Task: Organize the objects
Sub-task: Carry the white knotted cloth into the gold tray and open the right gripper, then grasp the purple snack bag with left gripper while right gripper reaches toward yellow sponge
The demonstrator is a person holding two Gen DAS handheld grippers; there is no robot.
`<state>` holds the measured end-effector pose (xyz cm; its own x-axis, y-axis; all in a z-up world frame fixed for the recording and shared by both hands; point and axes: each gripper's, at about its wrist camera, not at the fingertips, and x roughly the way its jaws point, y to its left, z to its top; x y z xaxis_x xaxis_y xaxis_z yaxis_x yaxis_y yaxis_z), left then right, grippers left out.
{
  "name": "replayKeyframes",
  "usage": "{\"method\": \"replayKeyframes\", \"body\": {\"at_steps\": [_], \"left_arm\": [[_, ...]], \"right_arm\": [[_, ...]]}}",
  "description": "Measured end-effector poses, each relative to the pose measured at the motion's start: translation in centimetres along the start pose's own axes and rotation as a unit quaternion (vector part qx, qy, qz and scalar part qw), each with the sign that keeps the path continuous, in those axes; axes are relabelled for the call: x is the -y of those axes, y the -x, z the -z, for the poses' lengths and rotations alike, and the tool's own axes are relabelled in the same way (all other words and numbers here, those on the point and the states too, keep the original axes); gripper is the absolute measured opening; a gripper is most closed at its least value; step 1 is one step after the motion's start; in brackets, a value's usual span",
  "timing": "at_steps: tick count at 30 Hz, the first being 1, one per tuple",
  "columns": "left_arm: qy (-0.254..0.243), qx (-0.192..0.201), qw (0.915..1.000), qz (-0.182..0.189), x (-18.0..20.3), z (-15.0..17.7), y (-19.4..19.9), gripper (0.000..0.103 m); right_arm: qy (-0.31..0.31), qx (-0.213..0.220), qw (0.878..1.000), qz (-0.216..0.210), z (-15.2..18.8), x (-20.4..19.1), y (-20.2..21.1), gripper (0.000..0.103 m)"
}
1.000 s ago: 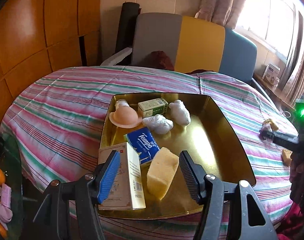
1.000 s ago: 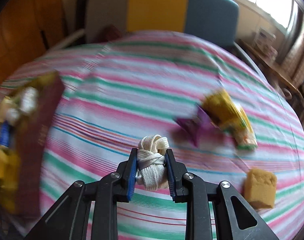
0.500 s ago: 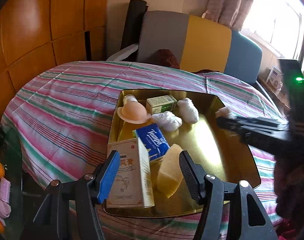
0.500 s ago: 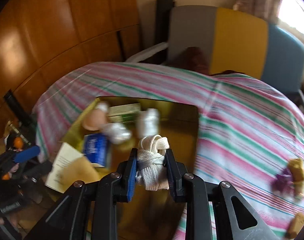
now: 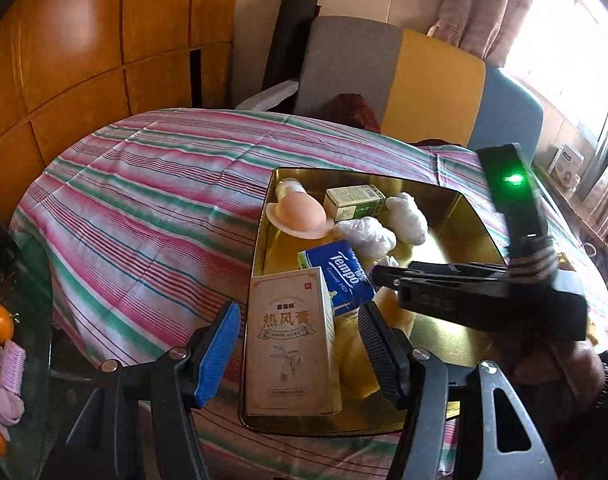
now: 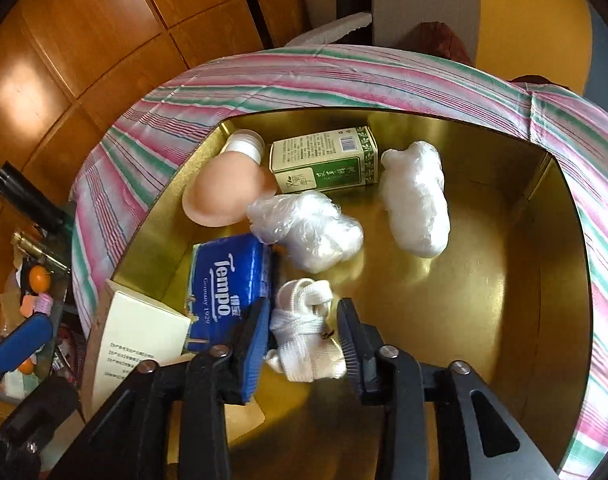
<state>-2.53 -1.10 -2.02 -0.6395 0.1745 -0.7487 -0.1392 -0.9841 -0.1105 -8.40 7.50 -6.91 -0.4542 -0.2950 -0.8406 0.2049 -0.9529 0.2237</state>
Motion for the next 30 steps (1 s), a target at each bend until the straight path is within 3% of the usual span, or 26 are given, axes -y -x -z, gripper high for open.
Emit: {"method": "replayKeyframes", "body": {"at_steps": [2, 11, 30], "left_arm": [[0.000, 0.000, 1.0000, 0.000, 0.0, 0.1, 0.1, 0.062], [-0.012, 0.006, 0.9999, 0.005, 1.0, 0.1, 0.8, 0.062], [-0.081, 0.010, 0.9960, 0.035, 6.8, -0.1, 1.8, 0.062]], "right_arm": [[-0.005, 0.008, 1.000, -0.005, 0.1, 0.4, 0.9, 0.050], [-0.021, 0.058, 0.998, 0.002, 1.0, 1.9, 5.7, 0.061], [-0.093, 0.105, 0.988, 0.071, 7.2, 12.2, 14.6, 0.069]]}}
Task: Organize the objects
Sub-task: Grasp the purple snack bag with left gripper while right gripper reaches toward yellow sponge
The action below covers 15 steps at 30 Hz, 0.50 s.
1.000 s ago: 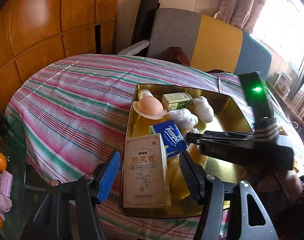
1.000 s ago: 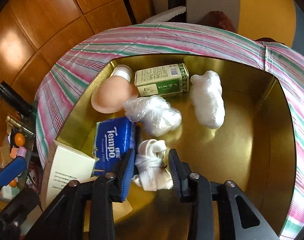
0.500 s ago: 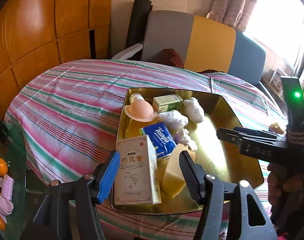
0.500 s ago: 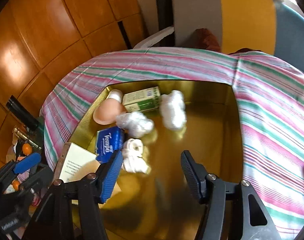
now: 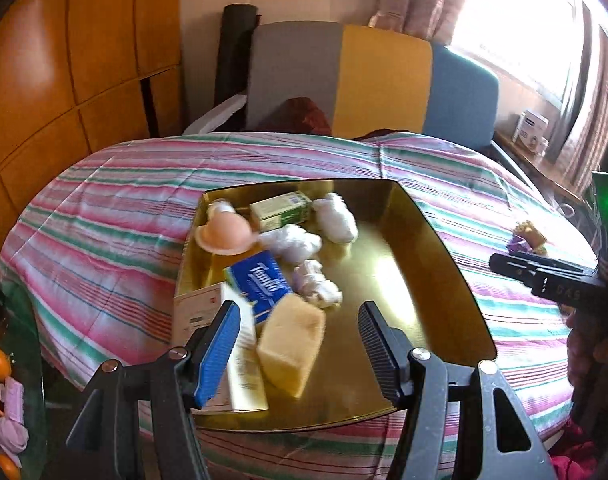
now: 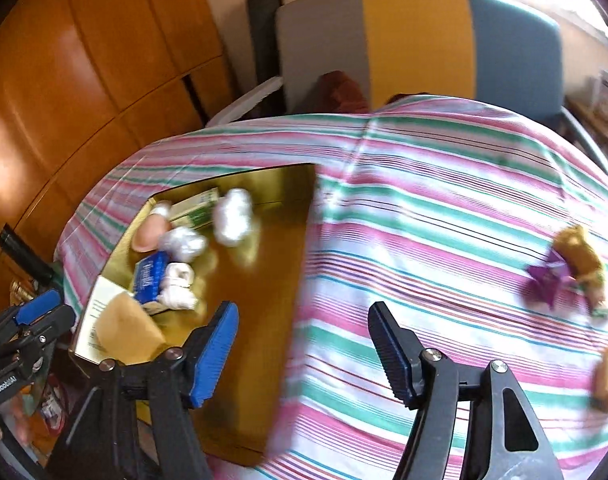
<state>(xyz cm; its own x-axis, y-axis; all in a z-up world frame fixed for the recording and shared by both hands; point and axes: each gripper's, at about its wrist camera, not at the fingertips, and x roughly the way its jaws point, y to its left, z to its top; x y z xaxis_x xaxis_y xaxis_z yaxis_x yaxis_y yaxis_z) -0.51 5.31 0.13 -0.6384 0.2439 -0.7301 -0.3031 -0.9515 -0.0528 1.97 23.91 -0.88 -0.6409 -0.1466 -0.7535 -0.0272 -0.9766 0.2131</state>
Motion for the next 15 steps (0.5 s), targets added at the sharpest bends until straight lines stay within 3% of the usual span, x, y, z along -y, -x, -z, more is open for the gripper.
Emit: {"method": "replayKeyframes", "body": {"at_steps": [3, 10, 15], "left_arm": [[-0.015, 0.000, 0.9998, 0.015, 1.3, -0.5, -0.1, 0.062], [-0.043, -0.004, 0.9958, 0.081, 5.5, -1.9, -0.6, 0.062], [-0.072, -0.016, 0.9899, 0.121, 9.6, -2.9, -1.2, 0.062]], "right_arm": [[-0.007, 0.005, 1.000, 0.024, 0.3, 2.5, 1.4, 0.070], [-0.059, 0.028, 0.993, 0.094, 0.2, 10.8, 6.0, 0.082], [-0.140, 0.055, 0.973, 0.173, 1.1, 19.4, 10.1, 0.084]]}}
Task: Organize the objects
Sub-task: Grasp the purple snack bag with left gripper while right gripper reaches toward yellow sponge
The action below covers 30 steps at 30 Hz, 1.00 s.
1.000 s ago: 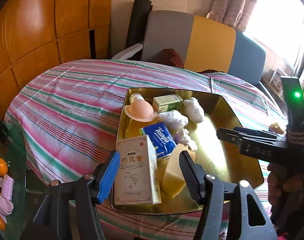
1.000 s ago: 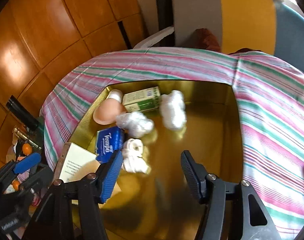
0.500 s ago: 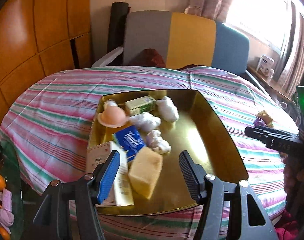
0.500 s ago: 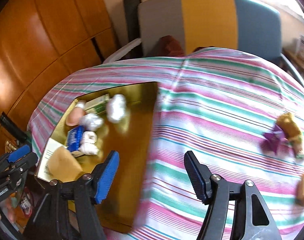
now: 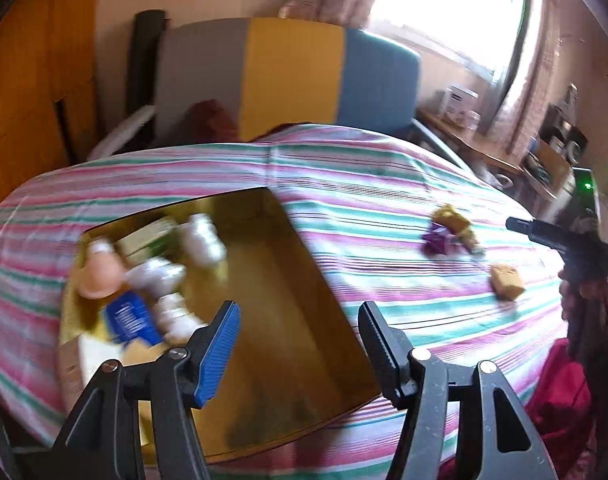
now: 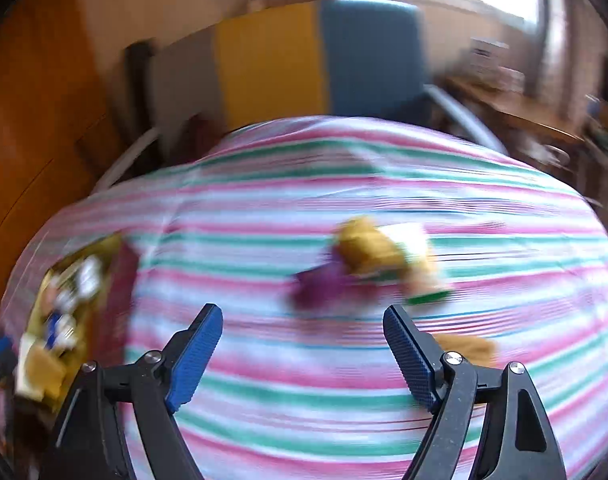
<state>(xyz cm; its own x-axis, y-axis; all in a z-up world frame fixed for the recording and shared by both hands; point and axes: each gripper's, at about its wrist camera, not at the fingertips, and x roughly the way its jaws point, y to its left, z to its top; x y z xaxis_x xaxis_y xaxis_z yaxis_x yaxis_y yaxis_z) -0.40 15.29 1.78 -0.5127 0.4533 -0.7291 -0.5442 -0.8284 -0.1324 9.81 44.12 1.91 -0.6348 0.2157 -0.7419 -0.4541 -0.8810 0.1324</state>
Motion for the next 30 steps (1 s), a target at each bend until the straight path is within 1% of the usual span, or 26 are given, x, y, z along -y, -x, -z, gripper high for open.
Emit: {"method": "replayKeyframes", "body": {"at_steps": [1, 5, 6, 8, 9, 10, 11, 15, 17, 21, 26, 30], "left_arm": [[-0.010, -0.004, 0.9999, 0.009, 1.0, -0.4, -0.5, 0.062], [-0.029, -0.019, 0.9984, 0.045, 4.9, -2.1, -2.7, 0.061], [-0.030, -0.023, 0.9980, 0.051, 5.4, -2.4, -3.2, 0.061], [-0.029, -0.038, 0.9964, 0.070, 7.5, -3.2, -5.2, 0.061], [-0.034, -0.045, 0.9957, 0.073, 8.5, -3.6, -6.3, 0.061], [-0.039, -0.052, 0.9950, 0.075, 9.3, -3.8, -7.3, 0.061], [-0.044, -0.060, 0.9941, 0.079, 10.2, -4.0, -8.3, 0.061], [-0.093, -0.084, 0.9889, 0.079, 14.0, -4.7, -12.7, 0.061], [-0.120, -0.087, 0.9861, 0.074, 15.6, -5.1, -14.4, 0.061], [-0.178, -0.090, 0.9770, 0.076, 18.5, -6.3, -17.6, 0.062], [-0.223, -0.097, 0.9669, 0.078, 20.6, -7.3, -20.5, 0.063], [-0.237, -0.109, 0.9618, 0.084, 21.7, -7.8, -22.5, 0.063]], "right_arm": [[-0.019, 0.002, 1.000, 0.017, -0.2, 1.9, 0.0, 0.084], [-0.087, 0.001, 0.994, 0.059, -0.3, 8.2, -0.9, 0.085], [-0.108, 0.002, 0.992, 0.065, 0.1, 9.5, -1.2, 0.085], [-0.160, -0.001, 0.985, 0.069, 1.4, 12.2, -1.8, 0.085], [-0.187, -0.021, 0.979, 0.074, 1.8, 13.4, -2.4, 0.085], [-0.204, -0.032, 0.976, 0.074, 1.9, 14.1, -2.6, 0.085], [-0.215, -0.030, 0.974, 0.068, 1.7, 14.6, -2.6, 0.085], [-0.236, -0.023, 0.970, 0.049, 1.6, 15.0, -2.2, 0.085], [-0.233, -0.024, 0.971, 0.044, 1.4, 14.7, -2.1, 0.086], [-0.226, -0.038, 0.973, 0.036, 1.4, 13.9, -2.9, 0.086], [-0.233, -0.046, 0.971, 0.028, 1.7, 14.3, -3.0, 0.087], [-0.231, -0.054, 0.971, 0.020, 1.7, 14.2, -3.3, 0.088]]}}
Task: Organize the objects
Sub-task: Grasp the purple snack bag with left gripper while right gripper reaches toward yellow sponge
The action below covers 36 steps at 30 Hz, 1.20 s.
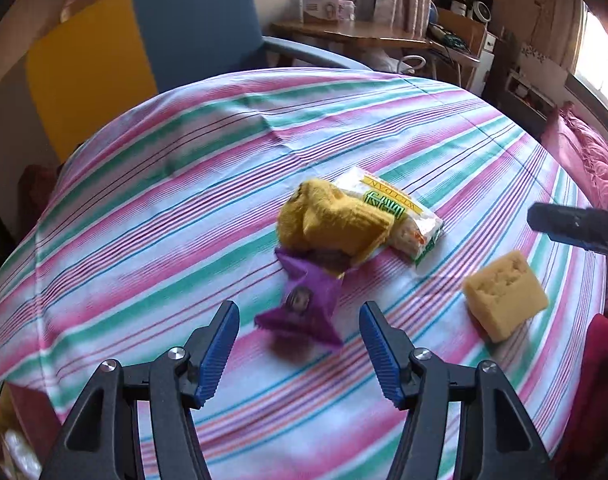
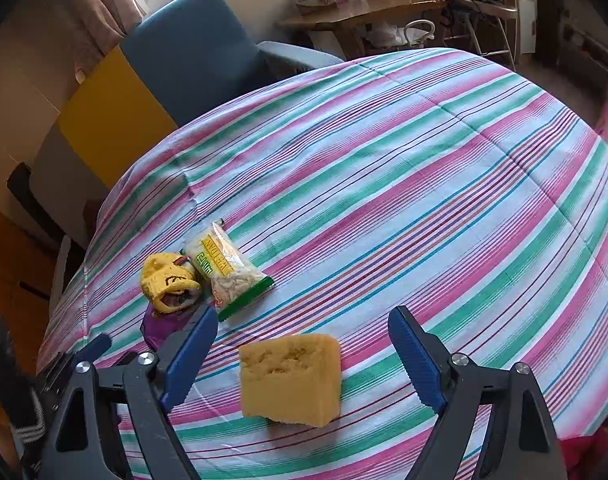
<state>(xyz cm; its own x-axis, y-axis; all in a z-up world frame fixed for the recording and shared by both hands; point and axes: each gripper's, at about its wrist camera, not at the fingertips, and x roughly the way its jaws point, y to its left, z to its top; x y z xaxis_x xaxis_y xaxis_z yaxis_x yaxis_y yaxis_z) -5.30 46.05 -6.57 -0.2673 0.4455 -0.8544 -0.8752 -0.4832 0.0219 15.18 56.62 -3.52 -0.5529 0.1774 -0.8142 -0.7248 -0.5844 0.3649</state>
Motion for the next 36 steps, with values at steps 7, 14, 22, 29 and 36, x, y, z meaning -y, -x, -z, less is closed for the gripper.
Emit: {"method": "replayKeyframes", "body": {"at_steps": [7, 14, 22, 29, 36], "left_arm": [[0.011, -0.026, 0.9993, 0.025, -0.2, -0.9, -3.5, 0.040], [0.072, -0.007, 0.9965, 0.043, -0.9, 2.1, -1.1, 0.032], [0.087, 0.026, 0.9956, 0.023, -0.1, 5.7, 4.2, 0.032], [0.109, 0.059, 0.9922, -0.012, -1.1, 8.5, 9.1, 0.032], [0.132, 0.091, 0.9858, -0.048, -2.9, 11.2, 13.6, 0.032]], "right_arm": [[0.005, -0.008, 1.000, -0.001, -0.1, -0.2, -0.3, 0.090], [0.019, -0.030, 0.999, -0.003, 0.1, -0.4, -1.3, 0.090], [0.079, -0.060, 0.995, 0.019, 1.3, -2.3, -2.8, 0.090], [0.135, -0.091, 0.985, 0.051, 2.8, -3.8, -4.7, 0.090], [0.179, -0.105, 0.975, 0.081, 4.1, -4.6, -5.9, 0.087]]}}
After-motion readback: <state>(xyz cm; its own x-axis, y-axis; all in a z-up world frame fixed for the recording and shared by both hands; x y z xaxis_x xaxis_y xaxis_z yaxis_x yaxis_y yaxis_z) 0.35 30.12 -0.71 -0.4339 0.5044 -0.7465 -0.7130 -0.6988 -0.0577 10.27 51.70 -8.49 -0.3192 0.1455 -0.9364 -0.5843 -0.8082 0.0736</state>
